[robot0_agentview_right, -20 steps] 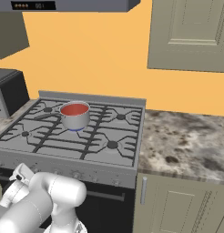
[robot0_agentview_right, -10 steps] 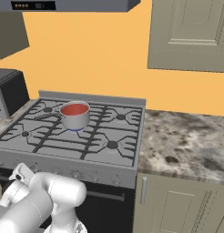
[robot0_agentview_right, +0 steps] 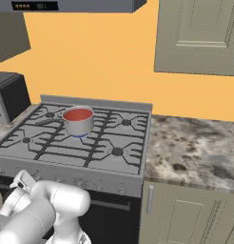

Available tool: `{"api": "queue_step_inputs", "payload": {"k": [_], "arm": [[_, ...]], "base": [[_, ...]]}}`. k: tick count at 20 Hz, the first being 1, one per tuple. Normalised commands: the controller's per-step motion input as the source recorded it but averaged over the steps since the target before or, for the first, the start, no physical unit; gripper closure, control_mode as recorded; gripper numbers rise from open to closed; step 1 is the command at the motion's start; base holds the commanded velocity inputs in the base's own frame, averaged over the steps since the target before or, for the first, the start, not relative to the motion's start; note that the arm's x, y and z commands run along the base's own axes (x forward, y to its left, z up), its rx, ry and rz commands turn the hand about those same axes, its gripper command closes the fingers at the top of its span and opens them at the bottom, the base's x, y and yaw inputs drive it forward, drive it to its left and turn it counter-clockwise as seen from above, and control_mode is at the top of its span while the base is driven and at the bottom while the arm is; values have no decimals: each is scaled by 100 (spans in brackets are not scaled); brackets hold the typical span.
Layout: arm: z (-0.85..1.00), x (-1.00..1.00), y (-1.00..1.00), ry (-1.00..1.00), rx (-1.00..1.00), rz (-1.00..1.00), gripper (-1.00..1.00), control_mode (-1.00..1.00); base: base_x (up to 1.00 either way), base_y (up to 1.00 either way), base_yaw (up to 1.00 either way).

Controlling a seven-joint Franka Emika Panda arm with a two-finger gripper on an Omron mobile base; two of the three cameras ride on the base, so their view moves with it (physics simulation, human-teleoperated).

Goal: Wait until the marinara sauce is simmered to a deep red color and then turn off the stove.

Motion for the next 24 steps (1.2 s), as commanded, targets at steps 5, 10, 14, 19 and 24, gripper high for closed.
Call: {"api": "queue_step_inputs", "payload": {"k": [5,10,14,19,24], "arm": [[-10,0,0,-6,30,0,100,-100],[-20,0,0,-8,37,-3,100,-100],[-17,0,3,-1,35,-8,100,-100],[-12,0,3,0,37,-12,100,-100],[-6,0,16,1,34,-19,100,-100]], "base": [[0,0,0],[0,0,0],[0,0,0],[0,0,0],[0,0,0]]}}
